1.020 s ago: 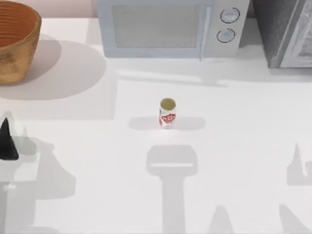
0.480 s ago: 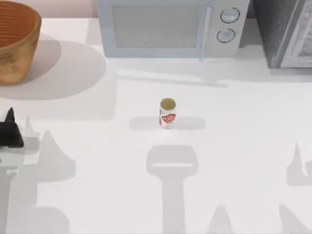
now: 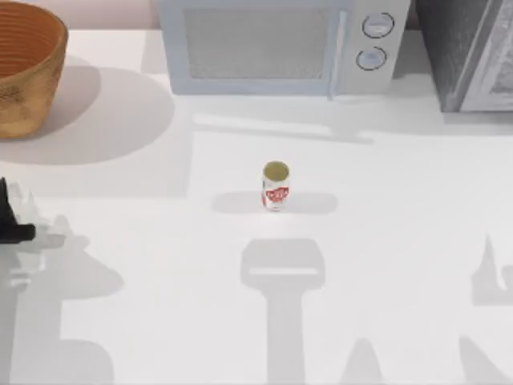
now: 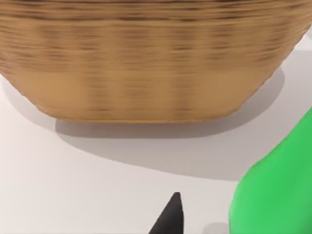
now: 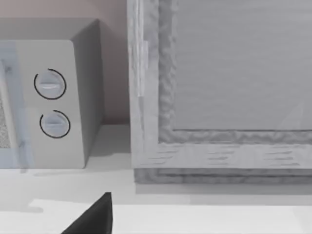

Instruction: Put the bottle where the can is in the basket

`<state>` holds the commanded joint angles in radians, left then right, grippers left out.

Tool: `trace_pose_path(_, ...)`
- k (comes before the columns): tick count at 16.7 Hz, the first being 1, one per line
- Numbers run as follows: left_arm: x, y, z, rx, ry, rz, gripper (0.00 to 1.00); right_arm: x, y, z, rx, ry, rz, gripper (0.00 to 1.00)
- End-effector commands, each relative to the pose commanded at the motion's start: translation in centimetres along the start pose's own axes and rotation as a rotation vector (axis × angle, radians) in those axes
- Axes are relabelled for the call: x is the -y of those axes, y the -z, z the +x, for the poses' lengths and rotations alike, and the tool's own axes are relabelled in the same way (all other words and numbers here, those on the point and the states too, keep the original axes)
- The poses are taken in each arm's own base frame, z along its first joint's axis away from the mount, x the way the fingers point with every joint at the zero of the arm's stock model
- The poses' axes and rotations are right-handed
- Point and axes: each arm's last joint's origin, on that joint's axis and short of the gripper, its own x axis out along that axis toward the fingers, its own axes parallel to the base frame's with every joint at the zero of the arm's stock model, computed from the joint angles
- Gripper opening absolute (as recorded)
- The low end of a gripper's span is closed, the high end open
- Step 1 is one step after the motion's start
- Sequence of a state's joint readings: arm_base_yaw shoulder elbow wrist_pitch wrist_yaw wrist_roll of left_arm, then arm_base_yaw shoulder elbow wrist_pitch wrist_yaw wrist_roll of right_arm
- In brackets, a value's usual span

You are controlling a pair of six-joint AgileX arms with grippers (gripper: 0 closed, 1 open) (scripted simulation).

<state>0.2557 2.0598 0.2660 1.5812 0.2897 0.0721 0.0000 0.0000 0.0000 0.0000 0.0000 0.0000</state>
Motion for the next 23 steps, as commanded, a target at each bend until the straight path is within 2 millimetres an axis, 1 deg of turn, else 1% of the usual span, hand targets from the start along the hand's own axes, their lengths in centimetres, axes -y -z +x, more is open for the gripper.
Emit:
trace_pose_path(5,0.0,0.0,0.0,0.000,0.000,0.000,0.02,0.0,0.0,0.0,0.000,0.000,0.000,1.00)
trace_pose_path(6,0.0,0.0,0.0,0.000,0.000,0.000,0.00,0.0,0.0,0.0,0.000,0.000,0.000,1.00)
trace_pose_path(15,0.0,0.0,0.0,0.000,-0.001,0.001,0.00,0.0,0.0,0.0,0.000,0.000,0.000,1.00)
trace_pose_path(16,-0.3,-0.2,0.1,0.007,-0.009,0.005,0.00,0.0,0.0,0.0,0.000,0.000,0.000,1.00)
trace_pose_path(19,-2.3,-2.2,1.0,0.056,-0.067,0.031,0.00,0.0,0.0,0.0,0.000,0.000,0.000,1.00)
trace_pose_path(21,-4.3,-4.4,1.7,0.099,-0.117,0.057,0.00,0.0,0.0,0.0,0.000,0.000,0.000,1.00)
trace_pose_path(23,-6.4,-7.3,2.4,0.139,-0.160,0.082,0.00,0.0,0.0,0.0,0.000,0.000,0.000,1.00)
